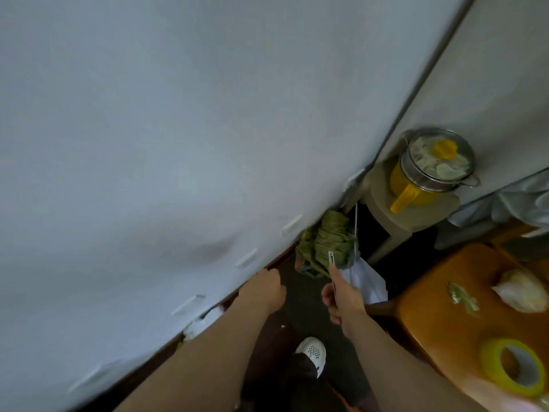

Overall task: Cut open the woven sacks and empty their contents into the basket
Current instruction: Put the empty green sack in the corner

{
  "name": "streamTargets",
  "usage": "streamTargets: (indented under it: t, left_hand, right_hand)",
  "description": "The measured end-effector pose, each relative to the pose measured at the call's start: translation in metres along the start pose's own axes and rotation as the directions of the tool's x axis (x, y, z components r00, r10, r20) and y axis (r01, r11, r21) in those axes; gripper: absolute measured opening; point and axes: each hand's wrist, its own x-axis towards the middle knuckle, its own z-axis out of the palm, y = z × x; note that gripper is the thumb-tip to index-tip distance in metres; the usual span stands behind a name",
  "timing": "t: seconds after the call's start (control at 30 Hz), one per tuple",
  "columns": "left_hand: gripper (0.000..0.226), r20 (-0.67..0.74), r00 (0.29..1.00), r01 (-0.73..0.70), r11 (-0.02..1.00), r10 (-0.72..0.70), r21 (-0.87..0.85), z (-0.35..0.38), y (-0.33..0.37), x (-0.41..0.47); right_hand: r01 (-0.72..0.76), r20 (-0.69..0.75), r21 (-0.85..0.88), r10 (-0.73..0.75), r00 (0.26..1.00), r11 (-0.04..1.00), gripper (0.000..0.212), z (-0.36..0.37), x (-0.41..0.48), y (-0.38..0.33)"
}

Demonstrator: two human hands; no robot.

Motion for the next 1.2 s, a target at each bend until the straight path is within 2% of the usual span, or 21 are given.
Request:
streamTargets:
  t: [0.27, 0.4, 0.5, 0.7, 0.83, 0.97, 1.1, 1.2]
  left_hand:
    - [0.038, -0.045, 0.972, 0.221, 0.966, -0.229, -0.133, 0.035, -0.075, -0.134]
    - [0.04, -0.09, 0.937, 0.304, 0.916, -0.337, -0.262, 0.058, -0.118, -0.226]
    - [0.035, -0.106, 0.881, 0.385, 0.829, -0.461, -0.406, 0.076, -0.15, -0.282]
    - [0.037, -0.055, 0.699, 0.522, 0.562, -0.713, -0.641, 0.112, -0.198, -0.355]
    - [0.043, 0.063, 0.569, 0.556, 0.327, -0.82, -0.764, 0.14, -0.215, -0.406]
    - [0.041, 0.167, 0.409, 0.514, 0.076, -0.897, -0.854, 0.182, -0.225, -0.457]
    - [0.043, 0.29, 0.272, 0.466, -0.138, -0.918, -0.874, 0.234, -0.229, -0.518]
    - [0.04, 0.38, 0.17, 0.406, -0.286, -0.909, -0.868, 0.285, -0.238, -0.576]
  right_hand:
    - [0.15, 0.221, -0.254, -0.094, 0.971, 0.955, 0.05, 0.049, -0.088, 0.059]
    - [0.242, 0.359, -0.418, -0.085, 0.929, 0.876, 0.043, 0.087, -0.143, 0.108]
    - [0.316, 0.494, -0.526, -0.018, 0.869, 0.789, 0.035, 0.117, -0.183, 0.141]
    - [0.476, 0.67, -0.656, 0.161, 0.725, 0.586, 0.017, 0.179, -0.239, 0.172]
    - [0.592, 0.715, -0.69, 0.264, 0.647, 0.416, 0.003, 0.225, -0.266, 0.195]
    - [0.658, 0.71, -0.699, 0.381, 0.592, 0.281, 0.015, 0.26, -0.295, 0.239]
    - [0.713, 0.682, -0.683, 0.489, 0.544, 0.159, 0.023, 0.284, -0.341, 0.311]
    - [0.766, 0.668, -0.633, 0.58, 0.467, 0.112, 0.027, 0.297, -0.386, 0.383]
